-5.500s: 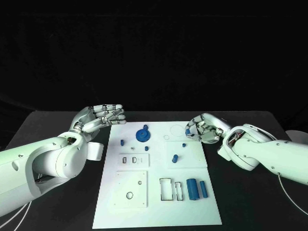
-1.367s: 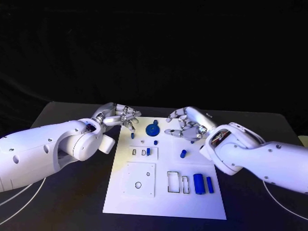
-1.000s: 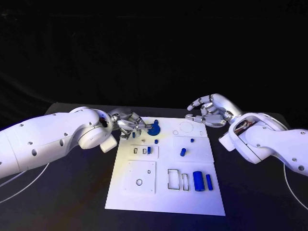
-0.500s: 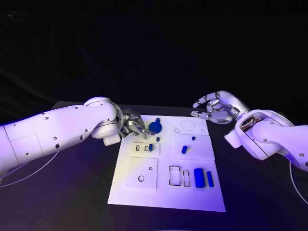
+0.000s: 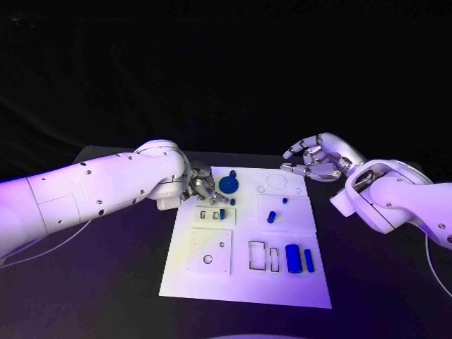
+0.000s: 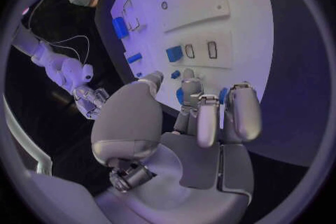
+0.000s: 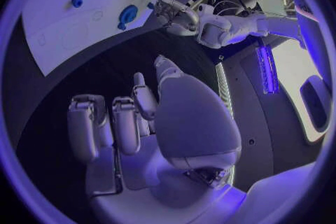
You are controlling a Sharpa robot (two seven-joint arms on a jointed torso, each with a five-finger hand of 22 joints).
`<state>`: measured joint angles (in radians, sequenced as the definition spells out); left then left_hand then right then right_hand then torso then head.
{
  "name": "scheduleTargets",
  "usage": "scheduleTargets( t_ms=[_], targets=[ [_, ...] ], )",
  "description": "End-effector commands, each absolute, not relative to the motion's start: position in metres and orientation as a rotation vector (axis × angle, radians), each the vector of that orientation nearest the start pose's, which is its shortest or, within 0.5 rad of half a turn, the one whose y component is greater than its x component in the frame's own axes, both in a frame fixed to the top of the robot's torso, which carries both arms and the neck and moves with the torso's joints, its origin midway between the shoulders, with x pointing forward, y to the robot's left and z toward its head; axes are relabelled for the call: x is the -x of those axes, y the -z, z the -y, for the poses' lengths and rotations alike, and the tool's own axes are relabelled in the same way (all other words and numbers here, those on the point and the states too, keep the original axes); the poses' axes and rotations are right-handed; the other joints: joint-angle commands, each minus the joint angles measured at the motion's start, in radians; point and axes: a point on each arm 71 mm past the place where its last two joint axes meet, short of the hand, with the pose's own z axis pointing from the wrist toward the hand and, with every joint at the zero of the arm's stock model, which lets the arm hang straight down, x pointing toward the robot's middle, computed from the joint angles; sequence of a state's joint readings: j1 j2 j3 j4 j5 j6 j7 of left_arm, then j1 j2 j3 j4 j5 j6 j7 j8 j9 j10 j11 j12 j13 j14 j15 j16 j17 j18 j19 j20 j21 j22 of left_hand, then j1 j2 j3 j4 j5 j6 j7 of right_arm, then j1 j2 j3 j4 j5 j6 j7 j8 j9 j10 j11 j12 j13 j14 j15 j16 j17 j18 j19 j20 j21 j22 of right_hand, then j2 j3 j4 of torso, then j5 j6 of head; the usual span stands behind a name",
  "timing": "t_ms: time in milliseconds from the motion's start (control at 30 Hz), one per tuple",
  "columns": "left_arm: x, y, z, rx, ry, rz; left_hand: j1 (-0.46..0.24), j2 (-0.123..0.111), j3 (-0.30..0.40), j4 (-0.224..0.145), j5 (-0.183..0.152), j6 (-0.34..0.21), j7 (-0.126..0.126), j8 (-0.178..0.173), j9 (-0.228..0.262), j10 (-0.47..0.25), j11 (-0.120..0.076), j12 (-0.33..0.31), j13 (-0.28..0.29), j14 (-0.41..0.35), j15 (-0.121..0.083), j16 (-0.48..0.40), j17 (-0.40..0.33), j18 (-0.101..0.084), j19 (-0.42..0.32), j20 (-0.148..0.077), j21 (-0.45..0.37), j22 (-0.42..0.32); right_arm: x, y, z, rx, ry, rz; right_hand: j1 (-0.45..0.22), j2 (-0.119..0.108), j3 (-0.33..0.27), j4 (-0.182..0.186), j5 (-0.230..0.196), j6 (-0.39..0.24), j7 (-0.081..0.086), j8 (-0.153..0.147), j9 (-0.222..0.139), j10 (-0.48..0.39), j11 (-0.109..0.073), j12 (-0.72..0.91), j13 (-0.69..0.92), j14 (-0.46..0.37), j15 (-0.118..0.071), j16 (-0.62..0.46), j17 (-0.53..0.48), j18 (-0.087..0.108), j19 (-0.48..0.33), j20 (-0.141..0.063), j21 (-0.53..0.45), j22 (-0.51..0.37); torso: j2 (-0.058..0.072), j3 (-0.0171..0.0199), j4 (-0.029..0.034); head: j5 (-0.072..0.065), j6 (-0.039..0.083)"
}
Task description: Assemble the parts on the task board
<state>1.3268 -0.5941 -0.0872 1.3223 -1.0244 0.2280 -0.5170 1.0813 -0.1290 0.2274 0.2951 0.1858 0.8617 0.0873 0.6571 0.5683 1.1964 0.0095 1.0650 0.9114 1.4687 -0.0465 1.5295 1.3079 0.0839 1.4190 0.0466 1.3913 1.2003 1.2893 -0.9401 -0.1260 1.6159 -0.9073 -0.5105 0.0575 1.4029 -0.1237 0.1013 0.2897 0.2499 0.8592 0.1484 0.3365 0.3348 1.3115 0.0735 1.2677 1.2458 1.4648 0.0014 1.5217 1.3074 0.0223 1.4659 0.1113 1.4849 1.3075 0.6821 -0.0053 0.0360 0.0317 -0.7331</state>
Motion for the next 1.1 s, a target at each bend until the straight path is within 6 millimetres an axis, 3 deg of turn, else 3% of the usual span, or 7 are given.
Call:
scheduleTargets(
  t_ms=[33,333,533,1100],
  targets=[
    [-0.520,0.197,-0.142,0.010,0.393,-2.385,-0.007,0.002,-0.005,0.000,-0.003,-0.002,-0.005,0.004,0.001,0.003,0.000,0.003,0.001,0.084,-0.007,0.004,0.205,-0.011,0.001,-0.003,0.004,0.001,-0.474,0.160,0.227,-0.298,-0.925,-1.576,-0.008,-0.001,0.005,-0.002,0.006,0.009,0.000,0.006,0.001,-0.001,-0.007,0.002,0.000,0.074,-0.006,-0.003,0.120,0.002,0.048,-0.007,0.000,0.203,0.003,-0.0026,0.0014,-0.001,-0.004],
    [-0.519,0.201,-0.132,-0.009,0.396,-2.397,-0.010,0.008,-0.007,0.000,-0.001,-0.005,-0.005,0.006,0.006,0.001,0.000,0.004,0.001,0.085,-0.007,0.006,0.208,-0.012,0.002,-0.003,0.007,0.006,-0.475,0.161,0.226,-0.300,-0.923,-1.579,-0.011,-0.001,0.005,-0.001,0.008,0.009,0.000,0.006,0.001,-0.002,-0.007,0.002,-0.001,0.074,-0.006,-0.003,0.120,0.003,0.047,-0.008,-0.002,0.202,0.005,-0.0020,0.0007,-0.004,-0.008],
    [-0.517,0.202,-0.129,-0.021,0.406,-2.418,-0.008,0.010,-0.007,-0.002,0.001,-0.006,-0.005,0.007,0.009,0.000,0.000,0.004,0.001,0.086,-0.007,0.007,0.210,-0.013,0.003,-0.003,0.009,0.010,-0.475,0.162,0.226,-0.301,-0.921,-1.582,-0.012,-0.001,0.005,0.000,0.009,0.009,0.000,0.007,0.001,-0.002,-0.008,0.002,-0.002,0.074,-0.007,-0.004,0.119,0.003,0.047,-0.008,-0.002,0.202,0.005,-0.0025,0.0038,-0.008,-0.011],
    [-0.514,0.205,-0.122,-0.045,0.433,-2.466,0.042,0.026,0.009,-0.004,0.015,-0.020,-0.005,0.010,0.034,-0.010,0.000,0.001,-0.002,0.087,-0.007,0.010,0.215,-0.014,0.002,-0.003,0.016,0.020,-0.476,0.164,0.223,-0.300,-0.921,-1.591,-0.011,0.000,0.007,-0.001,0.013,0.009,-0.001,0.007,0.000,-0.002,-0.008,0.001,-0.002,0.074,-0.007,-0.004,0.118,0.003,0.046,-0.009,-0.004,0.201,0.006,-0.0029,0.0051,-0.008,-0.015]
  ],
)
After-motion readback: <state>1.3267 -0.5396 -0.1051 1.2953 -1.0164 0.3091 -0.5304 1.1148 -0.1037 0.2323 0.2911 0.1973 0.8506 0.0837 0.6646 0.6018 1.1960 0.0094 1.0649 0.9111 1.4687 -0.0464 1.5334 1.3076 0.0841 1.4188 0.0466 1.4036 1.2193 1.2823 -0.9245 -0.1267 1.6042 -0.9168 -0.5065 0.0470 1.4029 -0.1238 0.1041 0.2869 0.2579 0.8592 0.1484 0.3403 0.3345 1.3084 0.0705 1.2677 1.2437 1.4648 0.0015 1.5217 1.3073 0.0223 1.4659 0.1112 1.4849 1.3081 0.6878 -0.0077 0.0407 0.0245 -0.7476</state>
